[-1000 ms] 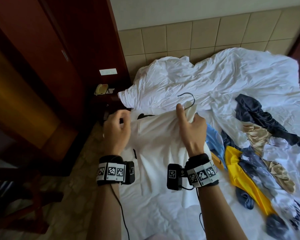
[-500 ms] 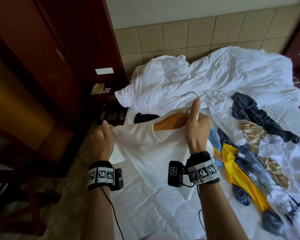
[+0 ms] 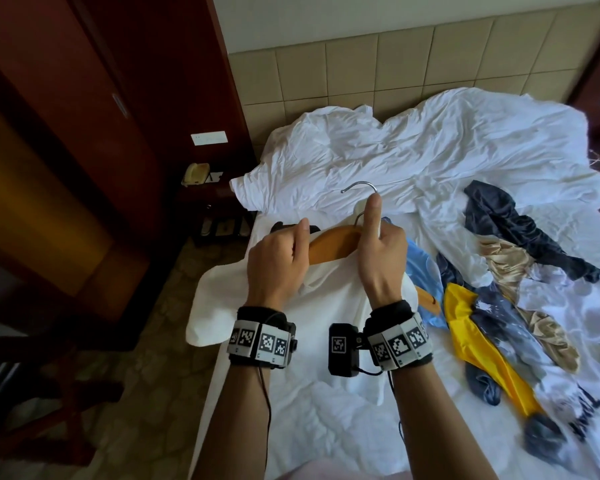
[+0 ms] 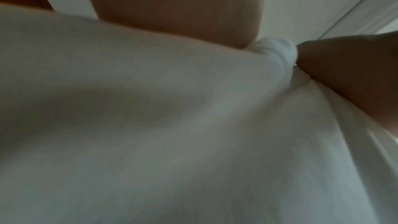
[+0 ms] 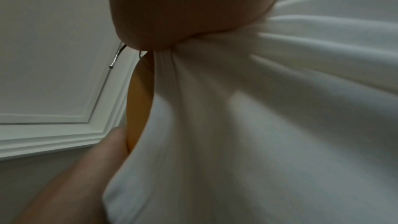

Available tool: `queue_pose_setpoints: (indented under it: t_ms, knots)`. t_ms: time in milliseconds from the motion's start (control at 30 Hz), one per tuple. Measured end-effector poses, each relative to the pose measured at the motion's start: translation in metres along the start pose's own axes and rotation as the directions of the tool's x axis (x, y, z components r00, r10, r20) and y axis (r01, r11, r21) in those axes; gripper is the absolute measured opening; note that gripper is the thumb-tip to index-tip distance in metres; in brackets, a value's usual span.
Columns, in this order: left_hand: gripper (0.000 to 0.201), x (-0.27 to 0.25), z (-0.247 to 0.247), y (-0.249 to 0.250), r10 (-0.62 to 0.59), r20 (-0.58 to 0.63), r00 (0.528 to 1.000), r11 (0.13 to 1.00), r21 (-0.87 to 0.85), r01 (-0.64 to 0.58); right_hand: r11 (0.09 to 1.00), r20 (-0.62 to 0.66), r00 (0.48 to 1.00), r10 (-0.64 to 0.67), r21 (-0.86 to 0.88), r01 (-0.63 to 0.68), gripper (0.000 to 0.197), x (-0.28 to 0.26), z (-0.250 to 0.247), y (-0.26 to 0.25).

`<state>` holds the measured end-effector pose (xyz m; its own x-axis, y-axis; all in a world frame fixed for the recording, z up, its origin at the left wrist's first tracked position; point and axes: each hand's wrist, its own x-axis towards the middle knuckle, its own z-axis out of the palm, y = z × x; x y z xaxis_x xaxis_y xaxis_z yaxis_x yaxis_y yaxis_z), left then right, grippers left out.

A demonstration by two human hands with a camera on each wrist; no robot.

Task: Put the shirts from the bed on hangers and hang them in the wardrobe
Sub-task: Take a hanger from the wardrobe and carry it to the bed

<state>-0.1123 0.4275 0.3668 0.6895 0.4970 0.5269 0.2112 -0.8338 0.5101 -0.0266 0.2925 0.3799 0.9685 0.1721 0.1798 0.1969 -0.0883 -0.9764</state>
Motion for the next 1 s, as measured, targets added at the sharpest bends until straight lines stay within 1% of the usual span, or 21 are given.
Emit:
queue_pose_setpoints:
  t_ms: [133, 300, 367, 433, 500, 600, 667, 733, 833, 933, 1000]
  knots:
    - [0.07, -0.002, -0.001, 0.005, 0.017, 0.019, 1.0, 1.0, 0.021, -0.017, 0.999, 0.054, 0.998, -0.033, -0.018, 0.034, 0.073, -0.003, -0.001, -0.004]
    - [0.069, -0.006, 0.0, 0.011, 0.028, 0.022, 0.999, 0.999, 0.037, -0.029, 0.997, 0.107, 0.992, -0.072, -0.014, 0.074, 0.073, -0.003, 0.005, -0.002]
    - [0.071, -0.007, 0.0, 0.006, -0.015, -0.019, 1.0, 1.0, 0.018, 0.016, 0.995, 0.134, 0.986, -0.096, -0.016, 0.1, 0.074, -0.003, 0.007, 0.001]
    - [0.075, -0.006, -0.003, -0.001, -0.085, -0.098, 0.992, 0.996, -0.004, 0.085, 0.995, 0.174, 0.981, -0.088, -0.036, 0.096, 0.069, -0.002, 0.007, 0.005]
    - [0.076, -0.004, -0.01, -0.008, -0.167, -0.189, 0.968, 0.985, -0.064, 0.157, 0.994, 0.202, 0.977, -0.061, -0.076, 0.078, 0.069, 0.0, 0.004, 0.009]
    - [0.075, 0.001, -0.023, -0.022, -0.304, -0.315, 0.899, 0.948, -0.19, 0.254, 0.96, 0.22, 0.969, -0.111, -0.228, 0.162, 0.069, 0.006, -0.001, 0.018]
    - [0.079, 0.002, -0.028, -0.034, -0.375, -0.354, 0.857, 0.921, -0.243, 0.303, 0.93, 0.211, 0.968, -0.132, -0.311, 0.195, 0.065, 0.011, -0.003, 0.023]
    - [0.079, 0.001, -0.031, -0.044, -0.42, -0.375, 0.826, 0.901, -0.281, 0.331, 0.914, 0.19, 0.972, -0.139, -0.353, 0.2, 0.062, 0.014, -0.003, 0.029]
    - [0.077, 0.0, -0.037, -0.048, -0.441, -0.401, 0.803, 0.889, -0.318, 0.329, 0.916, 0.142, 0.98, -0.142, -0.358, 0.184, 0.058, 0.021, -0.003, 0.041]
    - [0.075, 0.0, -0.041, -0.049, -0.46, -0.412, 0.787, 0.877, -0.347, 0.331, 0.951, 0.03, 0.995, -0.1, -0.29, 0.104, 0.054, 0.028, 0.0, 0.05]
    - [0.073, 0.0, -0.042, -0.049, -0.481, -0.422, 0.769, 0.866, -0.366, 0.341, 0.966, -0.042, 0.995, -0.088, -0.249, 0.075, 0.051, 0.03, 0.0, 0.05]
